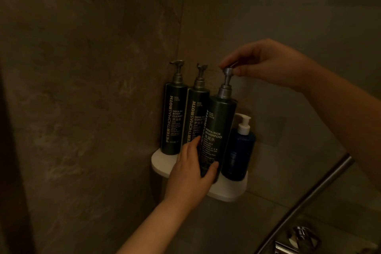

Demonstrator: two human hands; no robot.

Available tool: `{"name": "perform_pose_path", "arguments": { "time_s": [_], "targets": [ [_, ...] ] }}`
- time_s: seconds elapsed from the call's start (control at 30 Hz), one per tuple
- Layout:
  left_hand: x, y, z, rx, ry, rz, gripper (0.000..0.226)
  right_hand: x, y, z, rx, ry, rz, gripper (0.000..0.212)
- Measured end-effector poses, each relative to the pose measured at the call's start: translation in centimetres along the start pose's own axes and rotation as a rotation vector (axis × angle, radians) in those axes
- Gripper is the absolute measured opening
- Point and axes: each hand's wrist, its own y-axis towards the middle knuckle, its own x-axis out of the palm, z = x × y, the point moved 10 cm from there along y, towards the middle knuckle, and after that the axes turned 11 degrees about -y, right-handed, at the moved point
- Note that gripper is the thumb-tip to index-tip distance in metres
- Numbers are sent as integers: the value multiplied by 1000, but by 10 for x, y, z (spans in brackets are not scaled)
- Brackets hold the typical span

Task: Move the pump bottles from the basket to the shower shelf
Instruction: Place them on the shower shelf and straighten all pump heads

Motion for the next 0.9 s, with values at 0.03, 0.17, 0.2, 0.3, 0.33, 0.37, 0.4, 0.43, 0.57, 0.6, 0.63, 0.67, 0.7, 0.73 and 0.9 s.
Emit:
{"name": "perform_pose_path", "arguments": {
  "time_s": [0.03, 0.17, 0.2, 0.3, 0.33, 0.37, 0.4, 0.43, 0.57, 0.6, 0.63, 0.67, 0.7, 0.73, 0.9],
  "targets": [
    [2, 0, -1, -9, -26, -14, 74, 0, 0, 0, 1, 10, 1, 26],
    [11, -1, -5, -47, -136, -69, 76, 1, 0, 7, 40, 7, 7, 25],
    [12, -1, -4, -44, -136, -74, 75, 1, 0, 8, 49, 18, 6, 25],
    [13, 0, -6, -41, -106, -77, 76, -2, 0, 9, 61, 43, 28, 21],
    [13, 0, -7, -39, -99, -79, 76, -4, 0, 9, 62, 36, 35, 21],
    [14, 0, -7, -38, -95, -83, 76, -5, 1, 9, 65, 28, 37, 21],
    [14, 0, -7, -35, -96, -86, 76, -6, 1, 10, 70, 20, 33, 21],
    [14, 0, -7, -33, -98, -87, 75, -7, 2, 11, 74, 12, 24, 21],
    [13, -1, -6, -26, -113, -77, 75, -6, 4, 13, 81, -24, -11, 19],
    [13, -1, -6, -24, -114, -74, 75, -6, 5, 13, 77, -27, -16, 18],
    [13, -1, -7, -22, -115, -71, 76, -5, 6, 13, 73, -29, -19, 18],
    [12, 0, -7, -23, -117, -72, 76, -5, 6, 12, 67, -37, -23, 18],
    [13, 0, -8, -28, -121, -74, 77, -5, 7, 12, 61, -50, -26, 18],
    [13, 1, -9, -32, -125, -78, 78, -6, 8, 12, 59, -67, -28, 18],
    [13, 2, -11, -37, -114, -70, 76, -9, 12, 12, 73, -116, -37, 17]
  ]
}}
